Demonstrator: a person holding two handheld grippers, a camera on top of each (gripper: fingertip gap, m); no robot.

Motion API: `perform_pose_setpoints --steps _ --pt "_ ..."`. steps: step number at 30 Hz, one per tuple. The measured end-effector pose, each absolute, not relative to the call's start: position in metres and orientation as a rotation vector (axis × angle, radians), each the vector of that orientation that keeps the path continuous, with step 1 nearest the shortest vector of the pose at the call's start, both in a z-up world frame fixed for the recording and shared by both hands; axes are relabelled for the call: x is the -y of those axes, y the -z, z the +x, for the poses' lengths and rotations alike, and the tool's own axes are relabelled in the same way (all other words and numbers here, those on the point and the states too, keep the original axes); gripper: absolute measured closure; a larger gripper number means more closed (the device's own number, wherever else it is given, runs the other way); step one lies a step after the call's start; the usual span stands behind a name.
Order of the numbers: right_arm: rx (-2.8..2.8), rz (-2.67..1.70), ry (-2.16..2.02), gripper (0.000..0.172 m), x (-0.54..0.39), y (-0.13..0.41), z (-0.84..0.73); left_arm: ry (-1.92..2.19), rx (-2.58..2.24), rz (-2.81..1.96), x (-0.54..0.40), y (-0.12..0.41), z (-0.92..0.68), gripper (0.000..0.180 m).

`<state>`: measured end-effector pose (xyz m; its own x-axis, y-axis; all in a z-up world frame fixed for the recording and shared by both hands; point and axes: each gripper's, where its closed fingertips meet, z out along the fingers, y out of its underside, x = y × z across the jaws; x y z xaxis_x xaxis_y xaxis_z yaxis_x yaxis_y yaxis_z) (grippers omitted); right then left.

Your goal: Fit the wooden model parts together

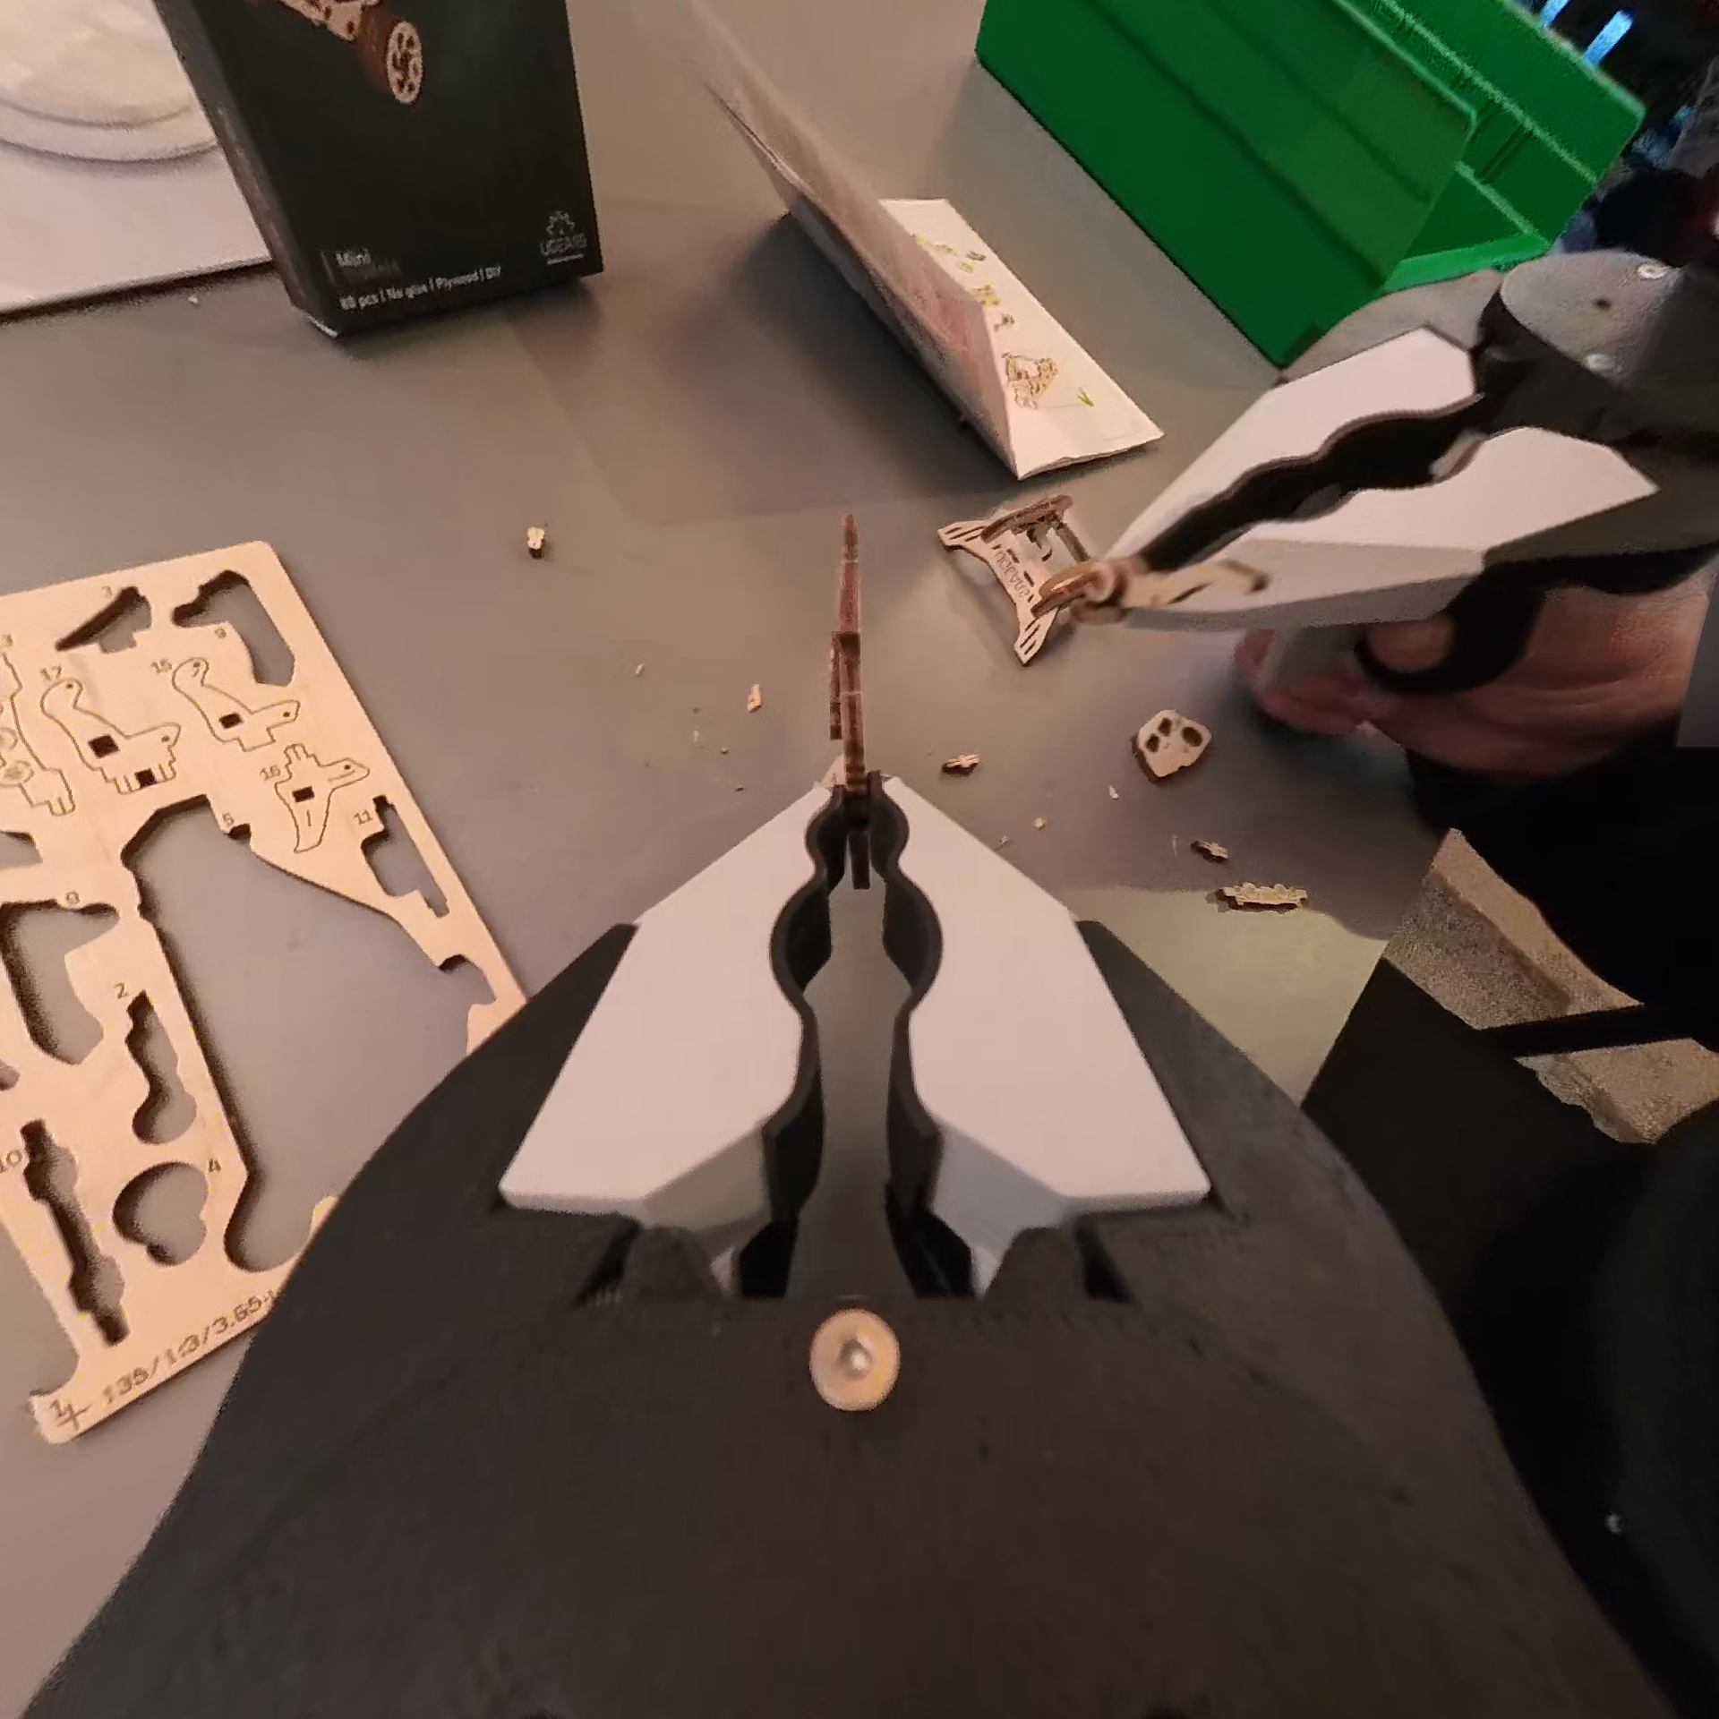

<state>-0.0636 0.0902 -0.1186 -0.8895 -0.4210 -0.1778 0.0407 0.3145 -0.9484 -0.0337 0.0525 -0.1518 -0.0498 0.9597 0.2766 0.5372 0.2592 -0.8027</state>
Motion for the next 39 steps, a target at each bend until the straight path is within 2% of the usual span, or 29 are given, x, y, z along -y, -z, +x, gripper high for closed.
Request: perform_pose_setpoints --steps 1,21,34,39 --pt "-2.214 -0.368 1.607 0.167 -0.087 0.119 -0.062 -0.641 1.708 -1.402 -0.054 0.150 -0.035 0.179" --pt "-2.400 -0.721 1.846 0.167 -0.071 0.120 -0.064 -0.664 1.724 -1.587 -0.067 0.136 -0.052 0.179" --pt "-2.310 -0.662 1.923 0.167 -0.073 0.112 -0.068 -0.757 1.712 -1.707 -0.066 0.128 -0.057 0.179" --pt "-2.074 -0.449 1.864 0.167 -0.079 0.096 -0.074 -0.742 1.704 -1.683 -0.068 0.121 -0.061 0.179"
